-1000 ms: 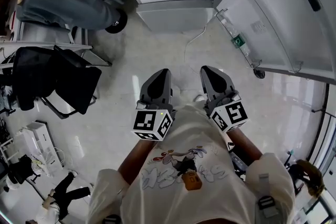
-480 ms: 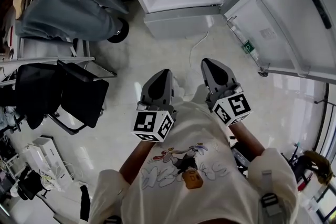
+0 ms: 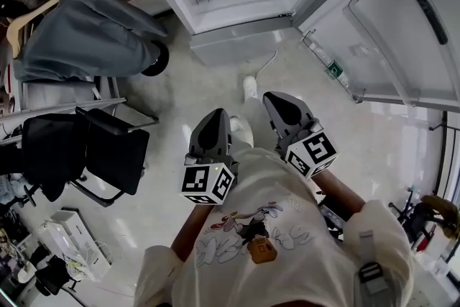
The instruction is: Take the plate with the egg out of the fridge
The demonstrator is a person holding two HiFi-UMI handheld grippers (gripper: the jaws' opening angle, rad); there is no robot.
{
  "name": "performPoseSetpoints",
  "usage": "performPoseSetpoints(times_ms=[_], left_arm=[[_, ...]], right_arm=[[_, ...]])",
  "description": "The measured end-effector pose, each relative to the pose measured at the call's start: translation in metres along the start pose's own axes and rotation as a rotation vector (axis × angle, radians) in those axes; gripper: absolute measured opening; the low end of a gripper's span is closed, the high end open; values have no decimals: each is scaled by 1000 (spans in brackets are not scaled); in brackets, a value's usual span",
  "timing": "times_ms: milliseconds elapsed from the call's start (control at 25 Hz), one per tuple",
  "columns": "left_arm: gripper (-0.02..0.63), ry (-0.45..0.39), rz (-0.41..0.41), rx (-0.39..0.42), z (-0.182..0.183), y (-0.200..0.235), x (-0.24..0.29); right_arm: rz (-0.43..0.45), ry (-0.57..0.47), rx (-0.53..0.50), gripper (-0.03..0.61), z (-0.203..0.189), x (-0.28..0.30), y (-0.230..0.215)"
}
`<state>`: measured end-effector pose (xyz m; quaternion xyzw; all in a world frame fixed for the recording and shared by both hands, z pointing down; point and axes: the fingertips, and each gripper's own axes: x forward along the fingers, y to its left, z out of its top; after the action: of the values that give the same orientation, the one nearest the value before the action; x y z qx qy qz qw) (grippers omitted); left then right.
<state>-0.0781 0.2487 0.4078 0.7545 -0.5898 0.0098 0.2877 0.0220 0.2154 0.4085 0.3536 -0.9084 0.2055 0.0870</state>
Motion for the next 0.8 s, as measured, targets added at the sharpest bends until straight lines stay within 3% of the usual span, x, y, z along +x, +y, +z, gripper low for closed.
performPoseSetpoints(times_ms=[360, 480, 800], left_arm=[[9, 6, 27, 41, 34, 23, 59], [9, 16, 3, 77, 51, 22, 95], [9, 39, -10, 112, 86, 27, 166]], right_arm=[[45, -41, 30, 5, 29, 62, -34], [53, -56, 44, 6, 45, 84, -55], [69, -42, 247, 6, 62, 135, -109]])
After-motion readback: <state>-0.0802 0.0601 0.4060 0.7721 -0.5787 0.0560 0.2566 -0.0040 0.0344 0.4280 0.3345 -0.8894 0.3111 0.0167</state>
